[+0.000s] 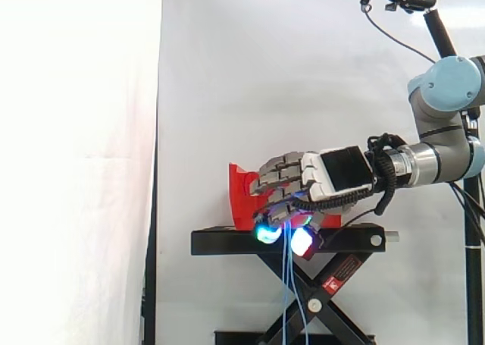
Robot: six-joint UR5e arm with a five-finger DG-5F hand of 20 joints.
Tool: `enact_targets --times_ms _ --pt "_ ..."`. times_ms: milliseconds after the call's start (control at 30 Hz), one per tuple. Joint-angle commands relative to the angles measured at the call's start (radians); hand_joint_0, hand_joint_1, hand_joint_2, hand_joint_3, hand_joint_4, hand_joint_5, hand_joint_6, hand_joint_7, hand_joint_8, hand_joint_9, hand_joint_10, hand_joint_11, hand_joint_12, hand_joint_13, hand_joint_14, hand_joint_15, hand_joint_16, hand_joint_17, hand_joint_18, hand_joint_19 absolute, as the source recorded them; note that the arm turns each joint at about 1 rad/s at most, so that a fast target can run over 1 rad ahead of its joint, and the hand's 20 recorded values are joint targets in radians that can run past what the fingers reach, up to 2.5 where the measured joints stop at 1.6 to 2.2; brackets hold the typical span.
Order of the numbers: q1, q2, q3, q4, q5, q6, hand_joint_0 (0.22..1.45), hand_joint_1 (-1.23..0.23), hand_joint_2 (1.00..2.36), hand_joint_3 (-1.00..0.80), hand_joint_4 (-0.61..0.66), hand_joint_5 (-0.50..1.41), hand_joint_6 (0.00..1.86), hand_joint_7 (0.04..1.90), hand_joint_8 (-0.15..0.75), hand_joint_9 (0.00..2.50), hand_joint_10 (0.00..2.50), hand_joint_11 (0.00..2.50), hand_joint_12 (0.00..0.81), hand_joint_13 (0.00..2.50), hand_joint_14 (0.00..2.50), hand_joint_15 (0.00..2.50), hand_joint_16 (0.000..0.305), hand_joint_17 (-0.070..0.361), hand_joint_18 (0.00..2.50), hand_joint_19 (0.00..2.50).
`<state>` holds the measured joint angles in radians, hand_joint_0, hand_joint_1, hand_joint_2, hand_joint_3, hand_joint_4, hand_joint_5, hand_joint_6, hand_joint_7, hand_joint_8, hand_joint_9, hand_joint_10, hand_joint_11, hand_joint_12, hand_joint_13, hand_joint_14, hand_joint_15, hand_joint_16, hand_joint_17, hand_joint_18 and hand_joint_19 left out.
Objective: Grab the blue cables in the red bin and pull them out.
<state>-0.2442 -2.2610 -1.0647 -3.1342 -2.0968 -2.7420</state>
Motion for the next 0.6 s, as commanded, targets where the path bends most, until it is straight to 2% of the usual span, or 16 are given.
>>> enact_targets --times_ms 0,567 --pt "0.0 0.0 0.0 0.003 0.0 0.0 0.84 -0.82 1.0 -1.0 0.22 0.94 0.14 0.77 0.27 0.95 0.02 0.57 0.323 0.66 0.02 0.45 0.041 0.093 0.48 0.64" --pt "0.0 0.0 -0.001 0.003 -0.002 0.0 0.86 -0.83 1.0 -1.0 0.19 1.0 0.15 0.8 0.264 0.99 0.02 0.57 0.314 0.68 0.02 0.45 0.04 0.091 0.48 0.63"
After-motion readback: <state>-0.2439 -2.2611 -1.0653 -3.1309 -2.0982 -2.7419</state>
